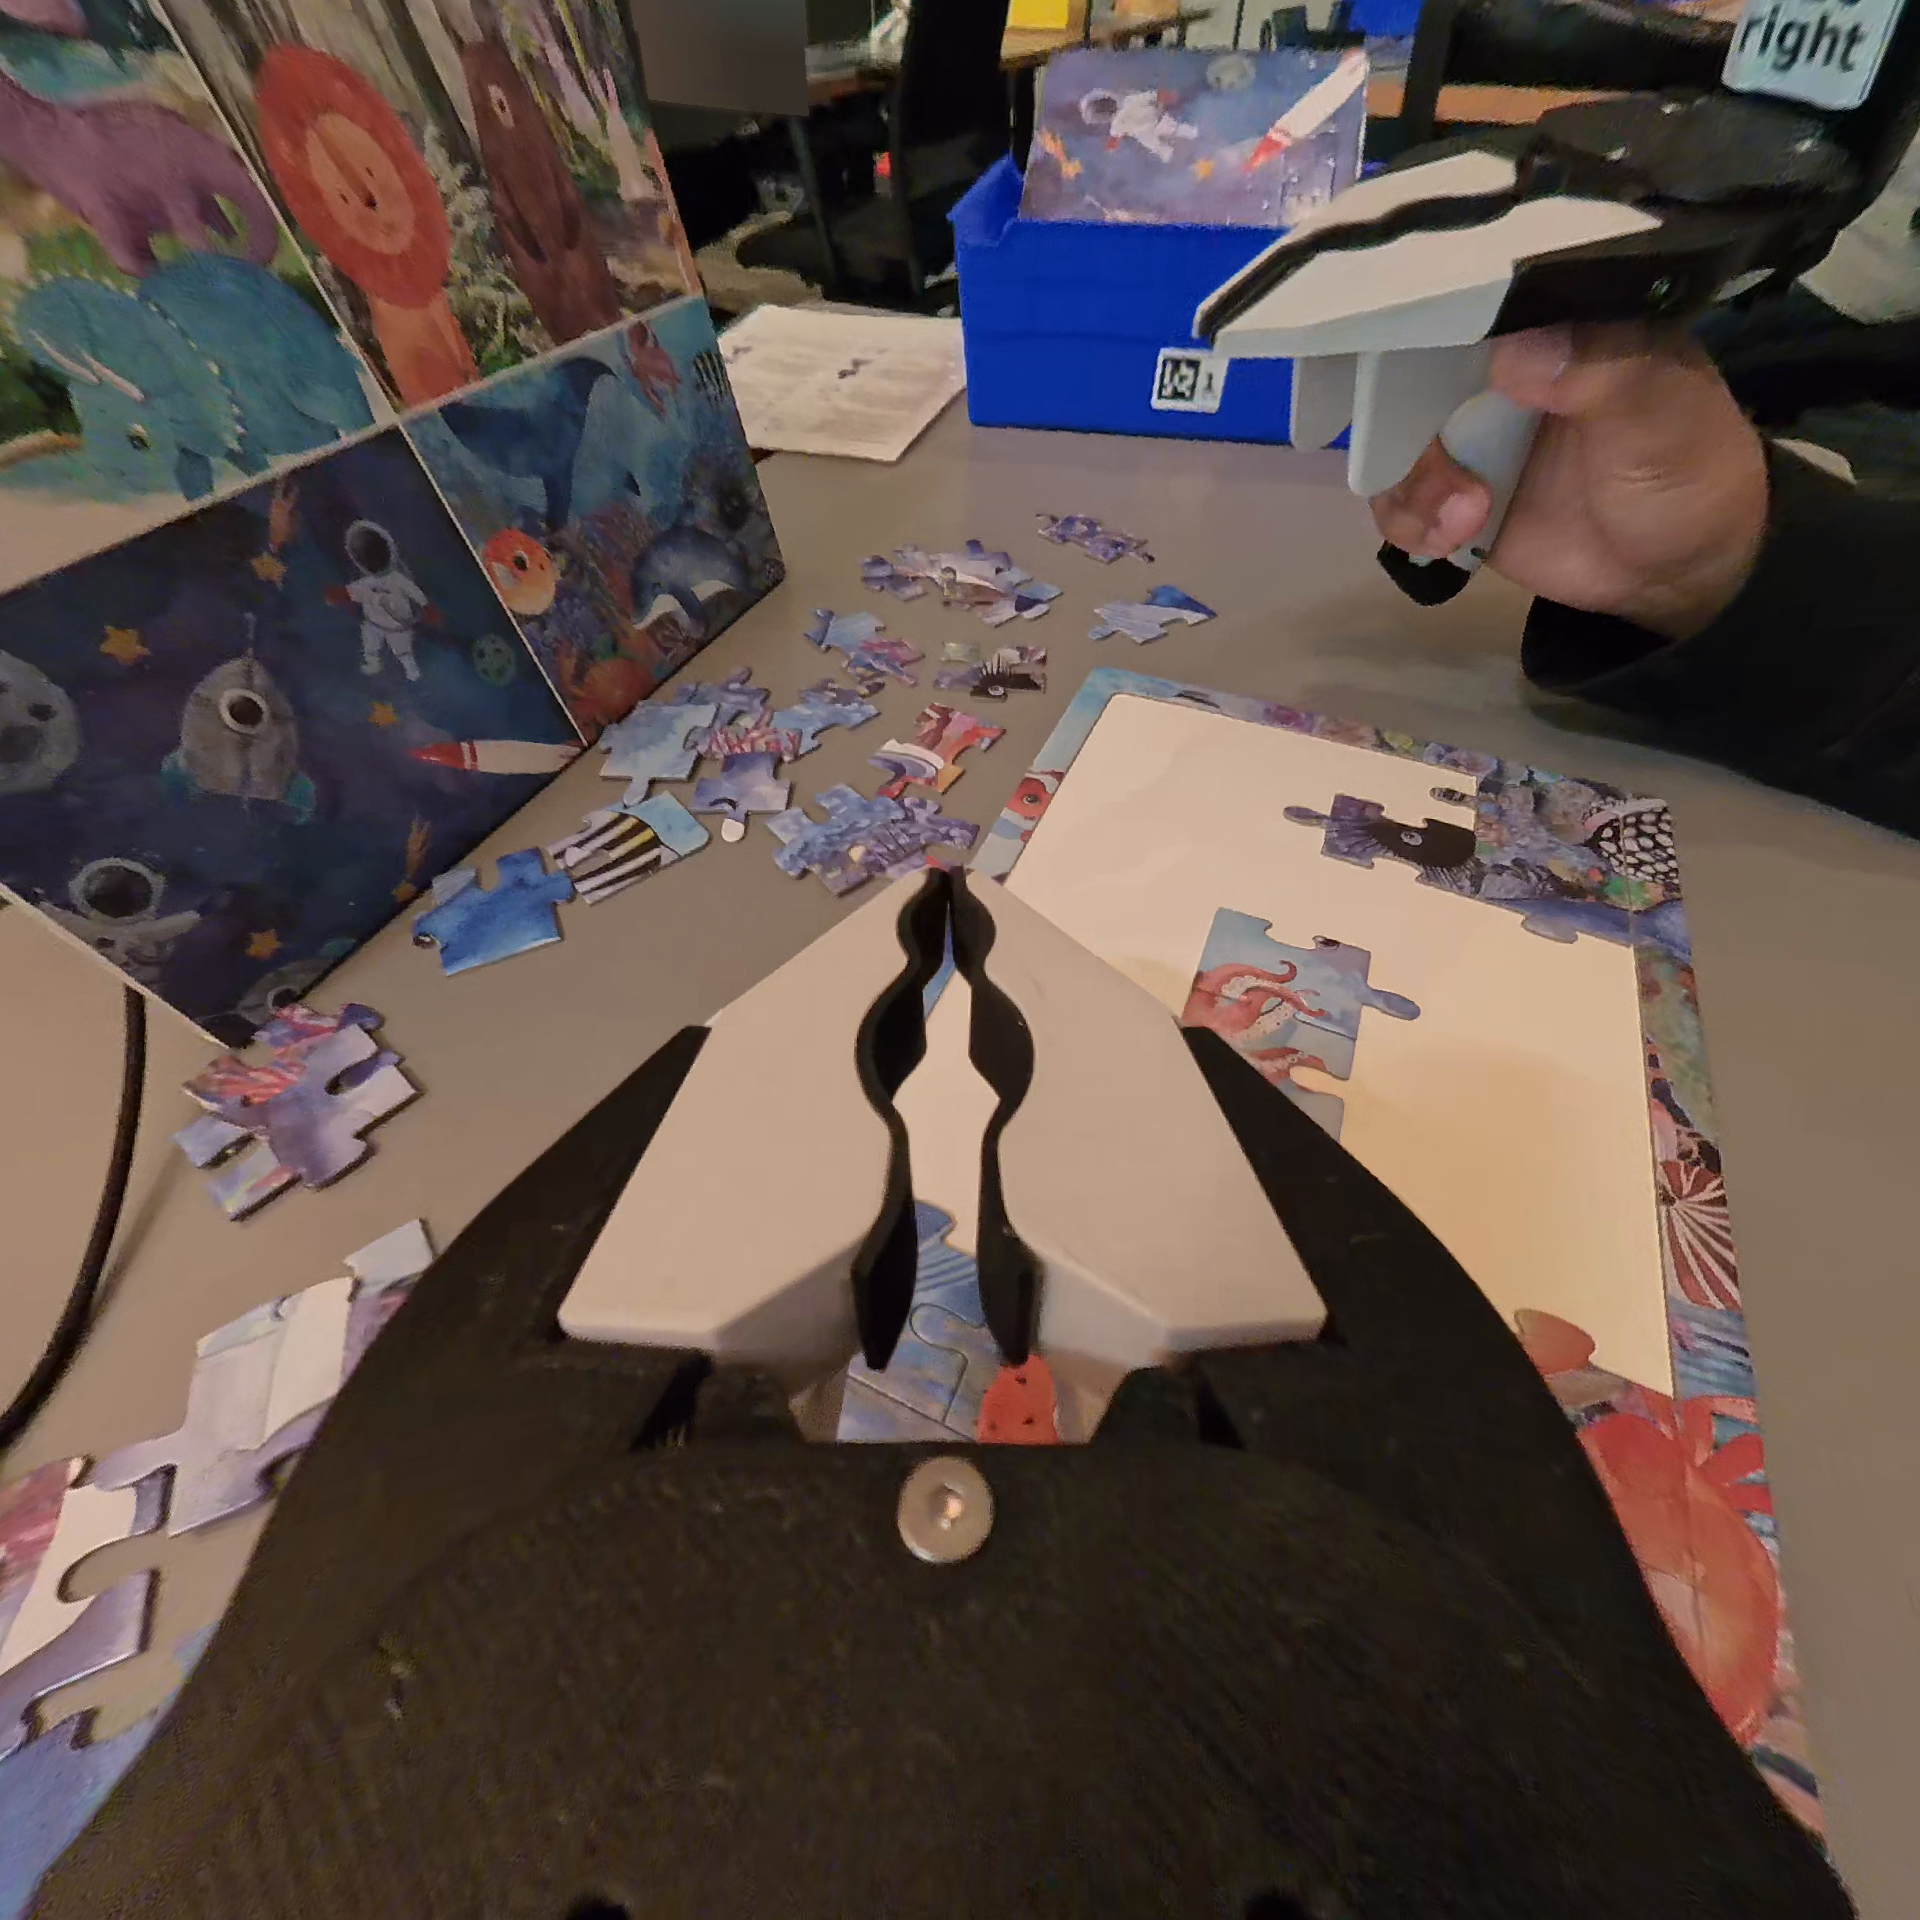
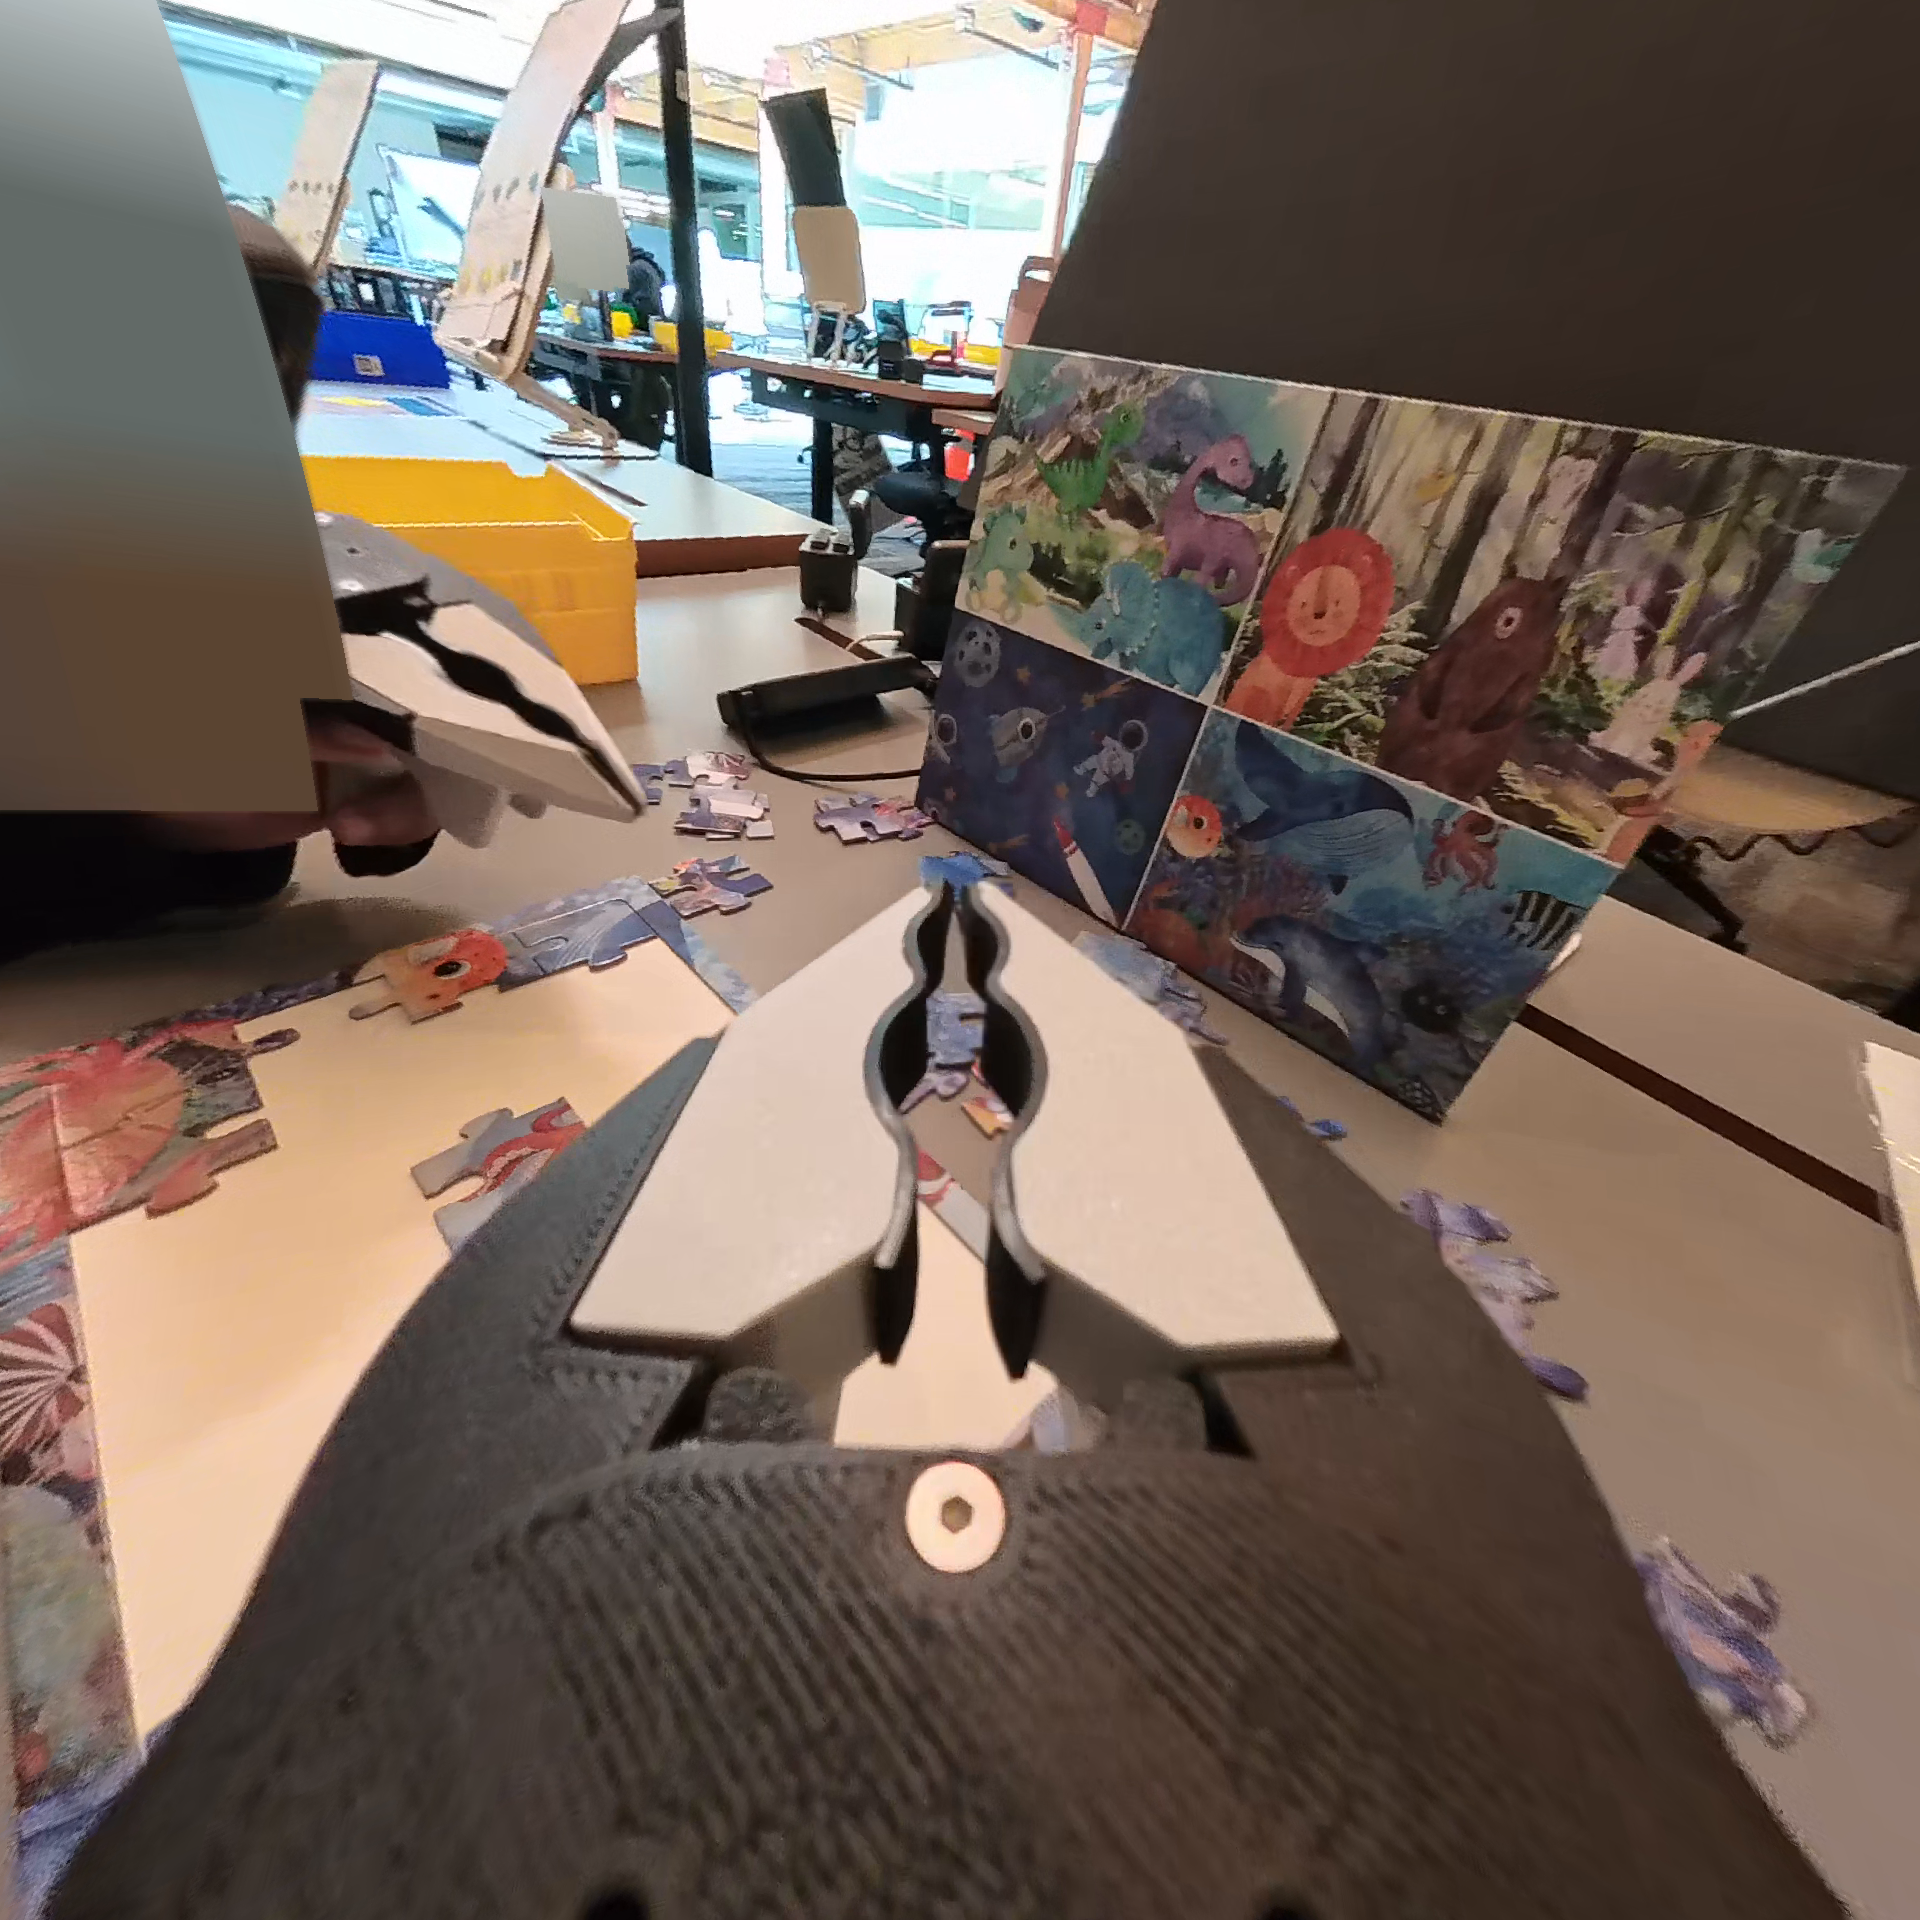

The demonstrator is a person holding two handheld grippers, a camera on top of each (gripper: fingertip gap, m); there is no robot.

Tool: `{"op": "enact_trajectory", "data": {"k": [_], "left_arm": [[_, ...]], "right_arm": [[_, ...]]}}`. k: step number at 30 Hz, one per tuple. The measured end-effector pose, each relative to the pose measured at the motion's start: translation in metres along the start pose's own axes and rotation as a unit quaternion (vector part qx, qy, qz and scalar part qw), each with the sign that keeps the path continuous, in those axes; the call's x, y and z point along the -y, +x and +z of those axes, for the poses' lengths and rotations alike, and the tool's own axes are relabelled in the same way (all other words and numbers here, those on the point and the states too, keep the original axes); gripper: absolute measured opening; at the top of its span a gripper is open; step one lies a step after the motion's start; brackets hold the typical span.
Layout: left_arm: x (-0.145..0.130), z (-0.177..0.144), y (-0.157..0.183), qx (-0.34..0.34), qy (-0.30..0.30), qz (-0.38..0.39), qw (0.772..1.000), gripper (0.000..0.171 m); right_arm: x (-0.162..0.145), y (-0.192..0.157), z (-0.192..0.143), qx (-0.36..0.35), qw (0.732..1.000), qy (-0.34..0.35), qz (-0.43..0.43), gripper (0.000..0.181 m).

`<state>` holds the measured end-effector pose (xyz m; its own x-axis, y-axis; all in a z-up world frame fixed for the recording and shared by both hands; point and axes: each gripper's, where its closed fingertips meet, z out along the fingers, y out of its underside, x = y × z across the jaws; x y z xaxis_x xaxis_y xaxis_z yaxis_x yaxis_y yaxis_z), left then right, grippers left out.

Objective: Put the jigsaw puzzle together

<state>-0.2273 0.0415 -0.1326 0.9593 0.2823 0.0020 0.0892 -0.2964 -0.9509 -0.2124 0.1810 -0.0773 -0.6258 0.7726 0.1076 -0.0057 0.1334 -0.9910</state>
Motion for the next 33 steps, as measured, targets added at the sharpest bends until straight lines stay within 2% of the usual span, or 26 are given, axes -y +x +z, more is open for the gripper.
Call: {"op": "enact_trajectory", "data": {"k": [9, 14, 23, 27, 30, 33], "left_arm": [[-0.012, 0.007, 0.003, 0.002, -0.027, 0.020, 0.999, 0.000], [-0.014, 0.008, 0.003, 0.006, -0.038, 0.038, 0.999, 0.000], [-0.005, 0.001, -0.004, 0.026, -0.019, 0.037, 0.999, 0.000], [-0.005, 0.001, -0.005, 0.031, -0.019, 0.038, 0.999, 0.000], [-0.005, -0.001, -0.011, 0.048, -0.022, 0.046, 0.998, 0.000], [0.000, -0.016, -0.034, 0.112, -0.034, 0.078, 0.990, 0.000]], "right_arm": [[-0.018, -0.027, 0.014, 0.037, 0.997, -0.040, -0.053, 0.000], [-0.027, -0.026, 0.018, 0.043, 0.997, -0.050, -0.035, 0.000], [-0.001, 0.015, -0.008, -0.004, 0.999, 0.019, 0.033, 0.000], [0.003, 0.023, -0.014, 0.004, 0.996, 0.039, 0.075, 0.000], [-0.009, 0.017, -0.007, 0.014, 0.998, 0.003, 0.060, 0.000], [-0.014, 0.007, -0.001, 0.016, 0.999, -0.018, 0.026, 0.000]]}}
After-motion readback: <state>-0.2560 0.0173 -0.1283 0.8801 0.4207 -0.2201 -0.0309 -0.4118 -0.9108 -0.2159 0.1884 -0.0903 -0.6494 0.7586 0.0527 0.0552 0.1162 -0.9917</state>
